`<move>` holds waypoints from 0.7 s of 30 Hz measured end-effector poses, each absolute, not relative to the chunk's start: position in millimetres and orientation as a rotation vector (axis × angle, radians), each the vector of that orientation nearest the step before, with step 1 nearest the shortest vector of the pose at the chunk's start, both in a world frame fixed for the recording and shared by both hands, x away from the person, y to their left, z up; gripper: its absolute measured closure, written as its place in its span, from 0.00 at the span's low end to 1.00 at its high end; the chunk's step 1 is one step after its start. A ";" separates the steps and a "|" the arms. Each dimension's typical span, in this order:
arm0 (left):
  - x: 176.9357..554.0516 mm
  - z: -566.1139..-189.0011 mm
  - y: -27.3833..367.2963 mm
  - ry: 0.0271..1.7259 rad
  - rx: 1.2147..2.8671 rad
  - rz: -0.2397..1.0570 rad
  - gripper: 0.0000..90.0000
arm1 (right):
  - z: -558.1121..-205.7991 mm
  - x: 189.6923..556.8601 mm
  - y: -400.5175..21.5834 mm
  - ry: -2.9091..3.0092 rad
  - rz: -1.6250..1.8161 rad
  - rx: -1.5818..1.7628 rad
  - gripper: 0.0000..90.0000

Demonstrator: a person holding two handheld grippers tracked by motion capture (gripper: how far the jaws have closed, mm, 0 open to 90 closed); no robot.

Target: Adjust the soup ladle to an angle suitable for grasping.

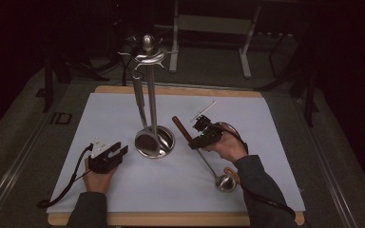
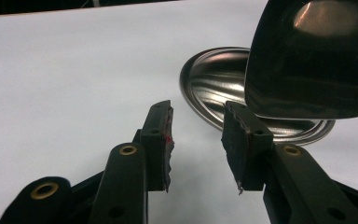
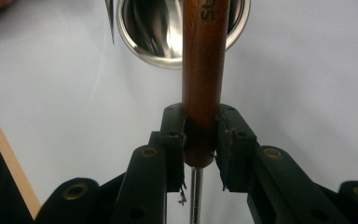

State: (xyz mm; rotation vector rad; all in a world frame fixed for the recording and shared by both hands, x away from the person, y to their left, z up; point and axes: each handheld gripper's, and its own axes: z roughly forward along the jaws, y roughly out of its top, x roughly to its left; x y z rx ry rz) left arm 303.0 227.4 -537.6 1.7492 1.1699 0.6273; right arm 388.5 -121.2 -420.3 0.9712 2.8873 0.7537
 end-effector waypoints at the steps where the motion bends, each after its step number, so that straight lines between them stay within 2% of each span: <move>1: 303.0 -537.6 227.4 1.170 1.749 0.627 0.70 | -418.9 388.4 -121.6 2.880 0.764 0.969 0.82; 21: 302.8 -537.5 227.4 1.170 1.748 0.629 0.70 | -398.9 379.7 -124.9 2.737 0.956 0.907 0.82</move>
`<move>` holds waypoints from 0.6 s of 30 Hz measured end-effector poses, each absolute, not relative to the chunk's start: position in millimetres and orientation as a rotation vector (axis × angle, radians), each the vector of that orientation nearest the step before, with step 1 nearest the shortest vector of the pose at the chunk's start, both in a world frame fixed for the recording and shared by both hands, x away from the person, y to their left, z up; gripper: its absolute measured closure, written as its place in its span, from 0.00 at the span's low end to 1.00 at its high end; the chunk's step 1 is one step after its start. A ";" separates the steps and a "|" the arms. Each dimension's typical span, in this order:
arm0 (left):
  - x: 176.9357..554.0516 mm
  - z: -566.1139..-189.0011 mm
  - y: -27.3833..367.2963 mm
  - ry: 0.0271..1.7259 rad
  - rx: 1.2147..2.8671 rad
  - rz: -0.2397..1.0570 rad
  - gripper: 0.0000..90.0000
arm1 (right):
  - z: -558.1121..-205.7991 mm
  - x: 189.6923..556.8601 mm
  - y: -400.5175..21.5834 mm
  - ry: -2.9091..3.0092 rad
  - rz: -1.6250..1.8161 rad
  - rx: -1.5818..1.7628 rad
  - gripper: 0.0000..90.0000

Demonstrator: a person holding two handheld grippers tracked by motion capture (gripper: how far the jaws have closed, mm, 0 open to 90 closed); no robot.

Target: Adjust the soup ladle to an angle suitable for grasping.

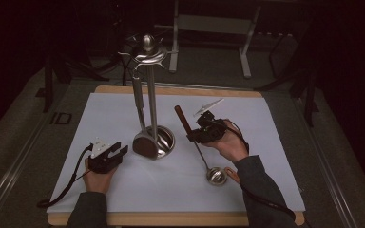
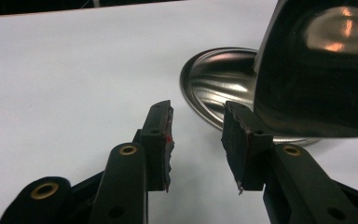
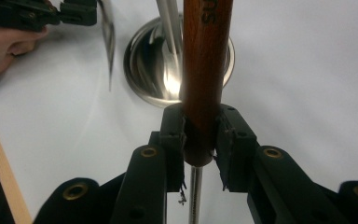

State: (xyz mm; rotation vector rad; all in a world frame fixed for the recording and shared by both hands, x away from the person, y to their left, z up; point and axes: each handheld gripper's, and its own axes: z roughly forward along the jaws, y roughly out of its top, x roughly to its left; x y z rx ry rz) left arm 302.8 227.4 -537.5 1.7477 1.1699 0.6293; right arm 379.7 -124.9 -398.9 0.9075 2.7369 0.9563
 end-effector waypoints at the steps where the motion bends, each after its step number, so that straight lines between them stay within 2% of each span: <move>1: 302.8 -537.5 227.4 1.170 1.747 0.629 0.70 | -398.3 379.0 -124.8 2.731 0.968 0.900 0.82; 18: 302.8 -537.5 227.5 1.169 1.748 0.631 0.70 | -389.3 368.8 -123.4 2.642 1.045 0.832 0.82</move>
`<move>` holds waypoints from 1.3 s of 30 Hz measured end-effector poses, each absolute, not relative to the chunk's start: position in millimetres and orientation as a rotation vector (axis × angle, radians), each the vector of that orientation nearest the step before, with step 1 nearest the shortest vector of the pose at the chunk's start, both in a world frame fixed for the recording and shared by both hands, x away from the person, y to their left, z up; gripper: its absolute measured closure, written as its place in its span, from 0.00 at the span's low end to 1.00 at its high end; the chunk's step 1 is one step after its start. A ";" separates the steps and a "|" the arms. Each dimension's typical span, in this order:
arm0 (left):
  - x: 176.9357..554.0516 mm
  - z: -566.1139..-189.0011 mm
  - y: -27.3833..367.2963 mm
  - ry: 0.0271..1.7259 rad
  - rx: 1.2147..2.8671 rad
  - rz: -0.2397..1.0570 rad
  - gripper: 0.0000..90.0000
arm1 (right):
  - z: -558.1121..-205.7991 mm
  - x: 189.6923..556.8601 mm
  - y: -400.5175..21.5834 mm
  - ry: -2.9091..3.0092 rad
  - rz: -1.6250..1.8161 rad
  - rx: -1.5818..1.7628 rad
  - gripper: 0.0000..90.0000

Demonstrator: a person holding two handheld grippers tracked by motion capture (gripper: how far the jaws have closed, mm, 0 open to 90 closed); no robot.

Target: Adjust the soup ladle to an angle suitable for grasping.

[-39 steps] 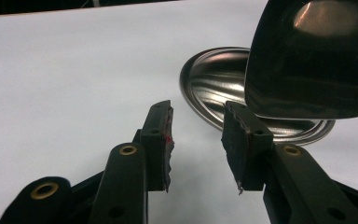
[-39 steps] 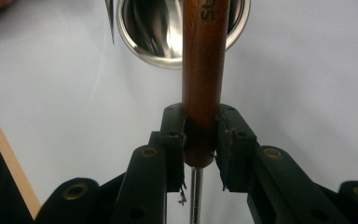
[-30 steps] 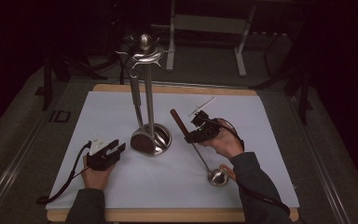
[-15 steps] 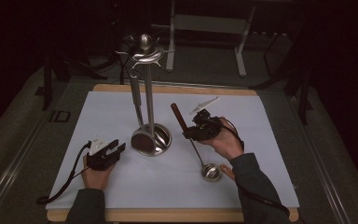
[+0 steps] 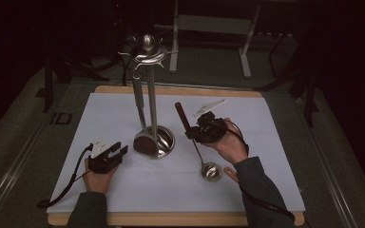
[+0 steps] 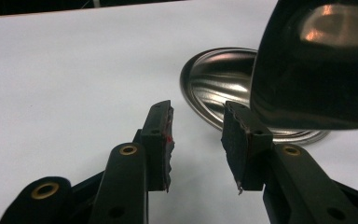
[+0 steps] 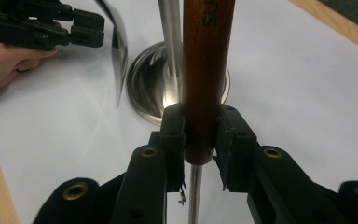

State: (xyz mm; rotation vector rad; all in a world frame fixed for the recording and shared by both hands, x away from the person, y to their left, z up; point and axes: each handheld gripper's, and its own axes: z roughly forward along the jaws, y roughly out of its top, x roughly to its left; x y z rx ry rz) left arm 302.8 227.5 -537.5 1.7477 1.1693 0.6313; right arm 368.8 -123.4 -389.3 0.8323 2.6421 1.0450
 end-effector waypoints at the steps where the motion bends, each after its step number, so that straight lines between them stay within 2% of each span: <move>1: 302.8 -537.5 227.5 1.170 1.748 0.630 0.70 | -389.1 368.6 -123.3 2.640 1.048 0.827 0.82; 39: 302.8 -537.4 227.8 1.168 1.750 0.629 0.70 | -376.2 351.4 -122.1 2.462 1.217 0.725 0.82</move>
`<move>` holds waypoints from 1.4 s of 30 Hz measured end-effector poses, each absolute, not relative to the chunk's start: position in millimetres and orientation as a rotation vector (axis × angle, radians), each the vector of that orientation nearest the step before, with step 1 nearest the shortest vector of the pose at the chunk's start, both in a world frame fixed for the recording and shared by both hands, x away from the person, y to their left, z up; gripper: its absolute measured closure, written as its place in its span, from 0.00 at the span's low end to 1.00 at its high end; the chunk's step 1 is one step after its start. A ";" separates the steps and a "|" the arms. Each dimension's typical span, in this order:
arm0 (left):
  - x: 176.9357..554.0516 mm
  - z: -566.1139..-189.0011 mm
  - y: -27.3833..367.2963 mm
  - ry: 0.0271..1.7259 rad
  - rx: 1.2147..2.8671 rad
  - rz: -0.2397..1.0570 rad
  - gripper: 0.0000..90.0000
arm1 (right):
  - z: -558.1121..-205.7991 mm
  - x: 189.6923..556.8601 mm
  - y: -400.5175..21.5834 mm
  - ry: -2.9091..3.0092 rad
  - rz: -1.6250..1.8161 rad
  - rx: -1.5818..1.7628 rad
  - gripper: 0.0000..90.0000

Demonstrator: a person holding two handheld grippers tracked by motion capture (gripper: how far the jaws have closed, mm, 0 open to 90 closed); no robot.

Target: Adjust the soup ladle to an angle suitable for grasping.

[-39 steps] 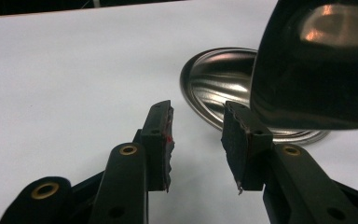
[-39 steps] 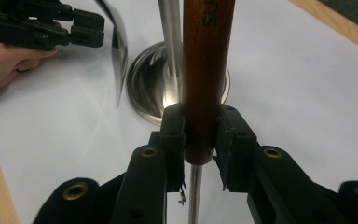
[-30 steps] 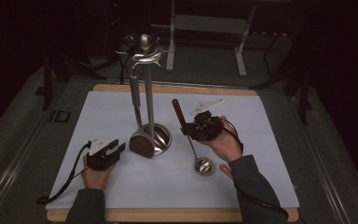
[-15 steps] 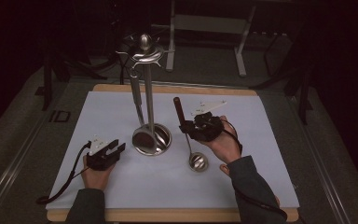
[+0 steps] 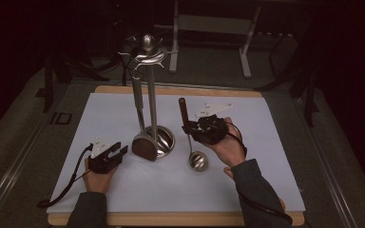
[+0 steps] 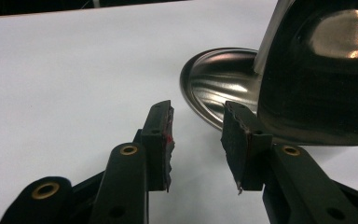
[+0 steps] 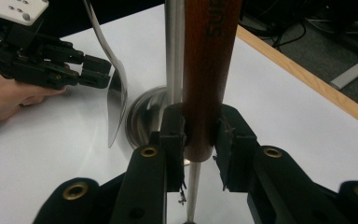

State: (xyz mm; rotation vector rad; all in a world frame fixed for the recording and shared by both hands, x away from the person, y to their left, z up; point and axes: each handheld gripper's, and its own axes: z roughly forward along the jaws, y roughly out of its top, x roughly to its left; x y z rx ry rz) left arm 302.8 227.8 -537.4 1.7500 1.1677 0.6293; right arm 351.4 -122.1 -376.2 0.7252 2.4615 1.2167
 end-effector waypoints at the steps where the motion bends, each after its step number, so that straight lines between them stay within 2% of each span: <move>1: 302.7 -537.4 227.8 1.168 1.751 0.629 0.70 | -375.6 351.0 -122.1 2.460 1.219 0.726 0.82; 42: 302.7 -537.4 227.9 1.168 1.746 0.630 0.70 | -354.6 339.9 -116.9 2.363 1.311 0.691 0.82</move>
